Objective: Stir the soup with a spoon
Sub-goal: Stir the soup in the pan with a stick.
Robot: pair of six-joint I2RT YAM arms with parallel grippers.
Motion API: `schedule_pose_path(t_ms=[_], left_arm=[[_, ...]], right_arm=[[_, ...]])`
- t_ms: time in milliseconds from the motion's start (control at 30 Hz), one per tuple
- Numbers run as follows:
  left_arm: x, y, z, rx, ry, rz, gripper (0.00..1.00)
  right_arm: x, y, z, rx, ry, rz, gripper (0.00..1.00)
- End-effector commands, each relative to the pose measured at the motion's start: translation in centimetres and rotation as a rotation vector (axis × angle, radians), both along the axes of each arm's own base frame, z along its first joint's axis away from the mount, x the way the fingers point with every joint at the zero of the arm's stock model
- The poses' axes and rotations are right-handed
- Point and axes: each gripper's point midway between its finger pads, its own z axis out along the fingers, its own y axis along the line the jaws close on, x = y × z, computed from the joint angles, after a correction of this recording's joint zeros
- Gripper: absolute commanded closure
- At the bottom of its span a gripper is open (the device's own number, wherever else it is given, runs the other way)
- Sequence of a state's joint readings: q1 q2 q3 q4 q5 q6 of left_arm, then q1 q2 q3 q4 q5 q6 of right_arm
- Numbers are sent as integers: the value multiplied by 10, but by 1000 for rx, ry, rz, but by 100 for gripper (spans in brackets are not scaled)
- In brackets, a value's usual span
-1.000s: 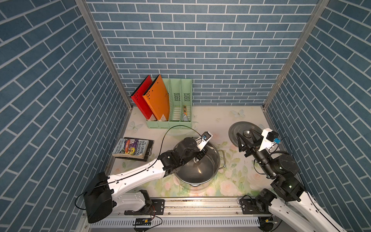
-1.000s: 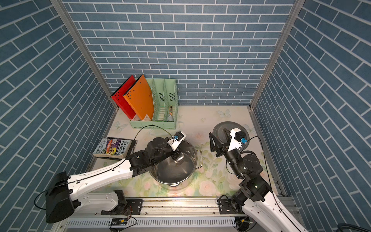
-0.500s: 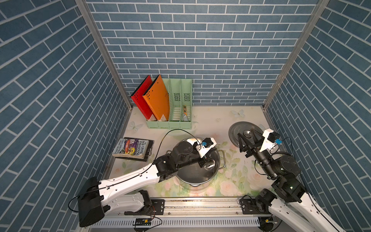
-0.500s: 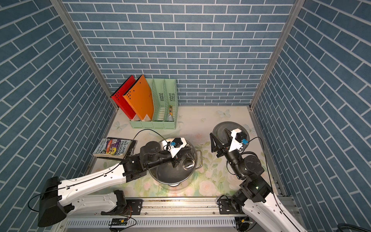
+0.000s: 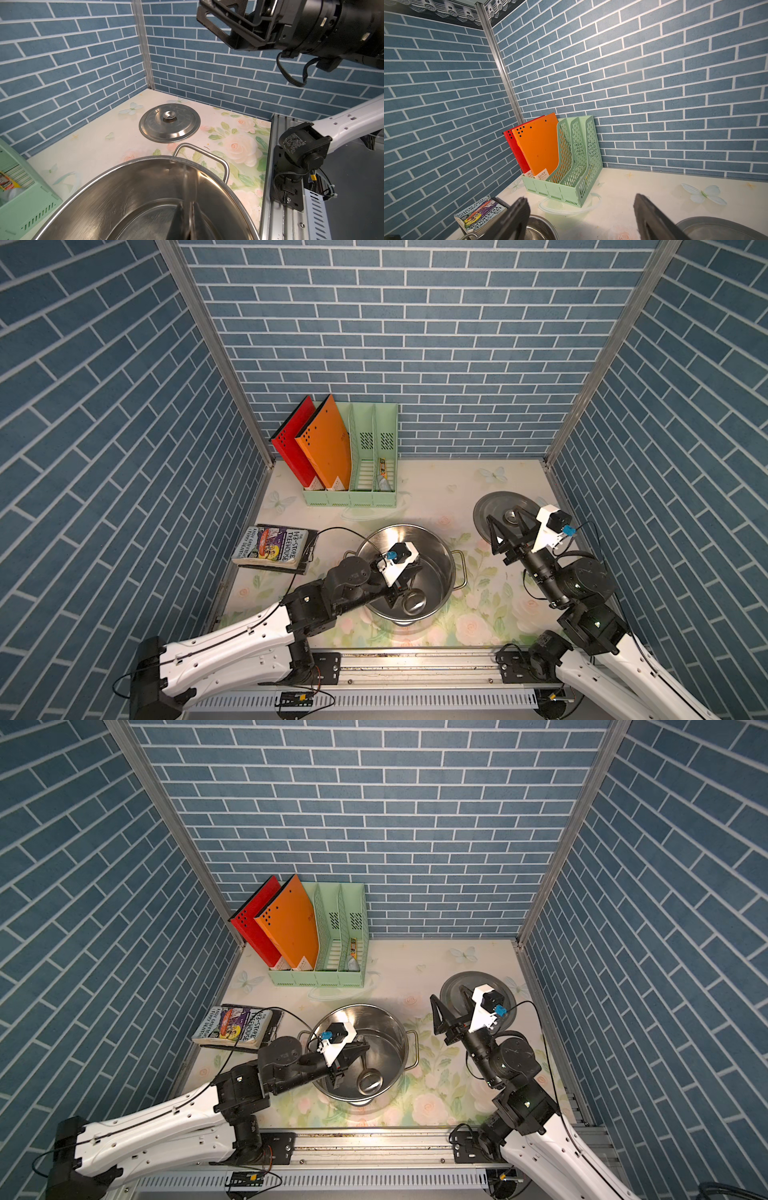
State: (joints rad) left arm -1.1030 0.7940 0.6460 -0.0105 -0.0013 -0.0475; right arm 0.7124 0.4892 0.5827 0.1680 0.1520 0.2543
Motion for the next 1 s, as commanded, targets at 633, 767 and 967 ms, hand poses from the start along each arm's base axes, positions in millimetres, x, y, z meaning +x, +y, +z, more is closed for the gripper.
schedule_pose_path(t_ms=[633,767,967], left_arm=[[97,89,-18,134,75,609,100],[111,57,-8,117,31,527,100],[130,11,4,79,-28,426,100]], right_arm=[[0,6,5,3,-30,24,18],[-3,2,7,6,-32,17,18],[-8,-7,10,14,-39,-1,18]])
